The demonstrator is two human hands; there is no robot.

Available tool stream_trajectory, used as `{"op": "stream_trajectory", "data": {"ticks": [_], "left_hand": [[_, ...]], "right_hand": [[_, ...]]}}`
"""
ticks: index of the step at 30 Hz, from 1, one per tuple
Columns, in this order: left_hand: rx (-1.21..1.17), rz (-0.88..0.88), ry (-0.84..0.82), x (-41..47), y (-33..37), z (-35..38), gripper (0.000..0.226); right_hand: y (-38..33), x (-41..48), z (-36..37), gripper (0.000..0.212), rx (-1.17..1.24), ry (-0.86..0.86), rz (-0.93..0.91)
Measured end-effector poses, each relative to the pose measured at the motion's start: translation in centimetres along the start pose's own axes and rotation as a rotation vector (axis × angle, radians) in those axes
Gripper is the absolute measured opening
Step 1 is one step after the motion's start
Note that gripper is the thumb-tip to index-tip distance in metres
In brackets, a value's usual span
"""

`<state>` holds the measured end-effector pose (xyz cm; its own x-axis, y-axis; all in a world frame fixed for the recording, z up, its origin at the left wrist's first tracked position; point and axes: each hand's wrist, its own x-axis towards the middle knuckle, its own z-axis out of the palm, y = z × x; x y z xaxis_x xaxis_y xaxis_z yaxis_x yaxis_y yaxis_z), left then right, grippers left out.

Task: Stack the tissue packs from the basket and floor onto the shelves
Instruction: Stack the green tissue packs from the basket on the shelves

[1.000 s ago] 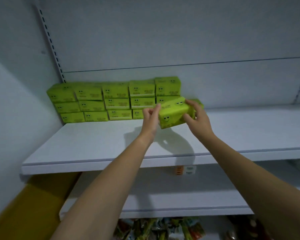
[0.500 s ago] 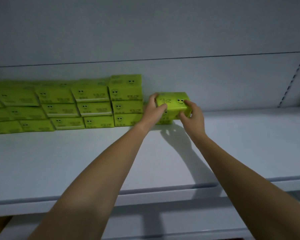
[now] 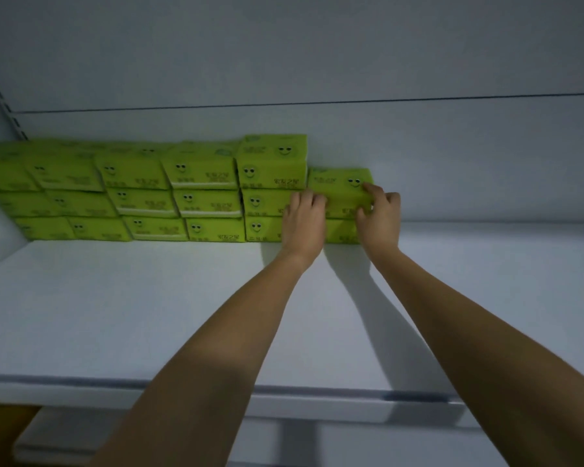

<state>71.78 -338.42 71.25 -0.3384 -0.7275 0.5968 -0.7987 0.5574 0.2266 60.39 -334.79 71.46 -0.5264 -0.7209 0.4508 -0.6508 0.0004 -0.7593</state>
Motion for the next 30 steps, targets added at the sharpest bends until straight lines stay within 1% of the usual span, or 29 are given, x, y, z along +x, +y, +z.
{"op": "stream_trajectory", "data": {"ticks": [3, 7, 12, 16, 23, 25, 27, 30], "left_hand": [[0.025, 0.009, -0.047, -0.5, -0.3, 0.0, 0.036], [-0.015, 0.053, -0.112, -1.5, -1.2, -0.5, 0.041], [-0.128, 0.108, -0.293, -4.4, -3.2, -1.9, 0.045], [-0.172, 0.083, -0.367, -7.5, -5.4, -4.5, 0.048], [-0.175, 0.037, -0.344, -15.1, -11.6, -11.1, 0.048], [-0.163, 0.030, -0.297, -18.1, -13.7, -12.9, 0.046], [-0.144, 0.017, -0.216, -21.9, -15.7, -14.6, 0.045], [-0.147, -0.011, -0.114, -28.6, -19.1, -16.2, 0.049]], "right_hand": [[-0.2, -0.2, 0.1, 0.052, 0.036, -0.011, 0.032], [0.1, -1.6, -0.1, 0.053, 0.050, -0.029, -0.012], [-0.3, -5.1, 0.3, 0.059, -0.100, -0.091, -0.053], [-2.1, -8.8, 1.2, 0.059, -0.157, -0.159, -0.109], [-8.5, -17.7, 4.6, 0.053, -0.284, -0.220, -0.274], [-10.6, -20.8, 5.7, 0.052, -0.290, -0.230, -0.306], [-12.5, -24.2, 7.1, 0.052, -0.293, -0.244, -0.351], [-14.6, -29.9, 9.7, 0.054, -0.274, -0.298, -0.437]]}}
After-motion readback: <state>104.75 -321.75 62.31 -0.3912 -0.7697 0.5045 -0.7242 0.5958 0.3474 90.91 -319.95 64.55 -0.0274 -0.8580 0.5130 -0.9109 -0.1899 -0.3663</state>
